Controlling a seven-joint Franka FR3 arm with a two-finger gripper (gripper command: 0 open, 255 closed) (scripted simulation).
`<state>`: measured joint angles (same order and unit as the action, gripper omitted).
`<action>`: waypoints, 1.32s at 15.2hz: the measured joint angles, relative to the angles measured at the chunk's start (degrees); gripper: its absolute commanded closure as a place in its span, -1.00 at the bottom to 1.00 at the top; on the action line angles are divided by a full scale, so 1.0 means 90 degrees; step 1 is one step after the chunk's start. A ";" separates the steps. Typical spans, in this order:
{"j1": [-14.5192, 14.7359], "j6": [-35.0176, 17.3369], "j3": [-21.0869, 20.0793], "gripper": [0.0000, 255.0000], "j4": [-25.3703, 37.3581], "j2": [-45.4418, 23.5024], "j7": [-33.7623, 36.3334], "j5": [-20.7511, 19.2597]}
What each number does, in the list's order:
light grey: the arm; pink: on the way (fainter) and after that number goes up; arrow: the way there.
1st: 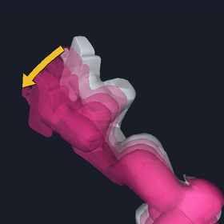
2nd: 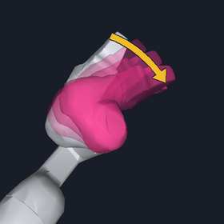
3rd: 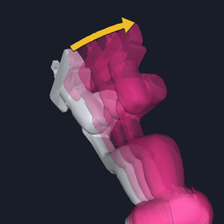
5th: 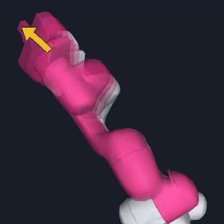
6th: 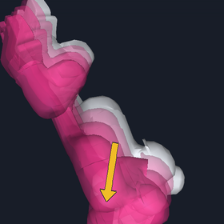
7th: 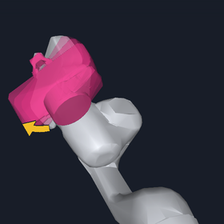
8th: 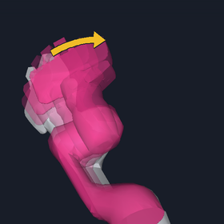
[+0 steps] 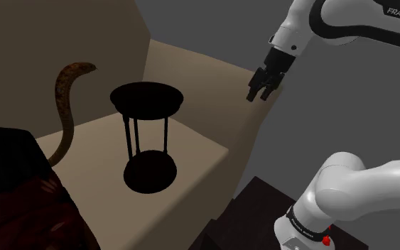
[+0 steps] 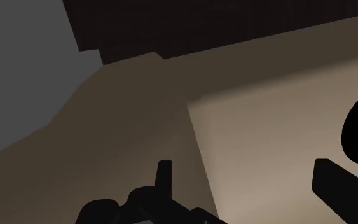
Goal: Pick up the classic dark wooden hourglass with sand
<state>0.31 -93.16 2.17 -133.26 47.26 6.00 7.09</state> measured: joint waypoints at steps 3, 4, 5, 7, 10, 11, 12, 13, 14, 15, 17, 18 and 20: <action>0.0054 0.0322 -0.0111 -1.00 0.0398 -0.0472 0.0219 0.0121; 0.0094 0.0539 -0.0194 -1.00 0.0707 -0.0851 0.0387 0.0217; 0.0132 0.0799 -0.0268 -1.00 0.1032 -0.1231 0.0563 0.0316; 0.0206 0.1333 -0.0389 -1.00 0.1700 -0.2019 0.0912 0.0526; 0.0336 0.2048 -0.0596 -1.00 0.2642 -0.3213 0.1516 0.0916; 0.0372 0.2316 -0.0639 -1.00 0.3033 -0.3651 0.1714 0.1049; 0.0405 0.2584 -0.0675 -1.00 0.3387 -0.4053 0.1910 0.1191; 0.0455 0.2867 -0.0732 -1.00 0.3800 -0.4481 0.2156 0.1358; 0.0492 0.3138 -0.0769 -1.00 0.4185 -0.4895 0.2385 0.1527; 0.0515 0.3394 -0.0790 -1.00 0.4566 -0.5326 0.2585 0.1690; 0.0603 0.3836 -0.0877 -1.00 0.5297 -0.6176 0.3085 0.2084; 0.0628 0.4046 -0.0906 -1.00 0.5580 -0.6544 0.3322 0.2292; 0.0680 0.4428 -0.0976 -1.00 0.6232 -0.7354 0.3826 0.2736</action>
<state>6.43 -53.31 -6.61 -77.18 -18.93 40.43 31.72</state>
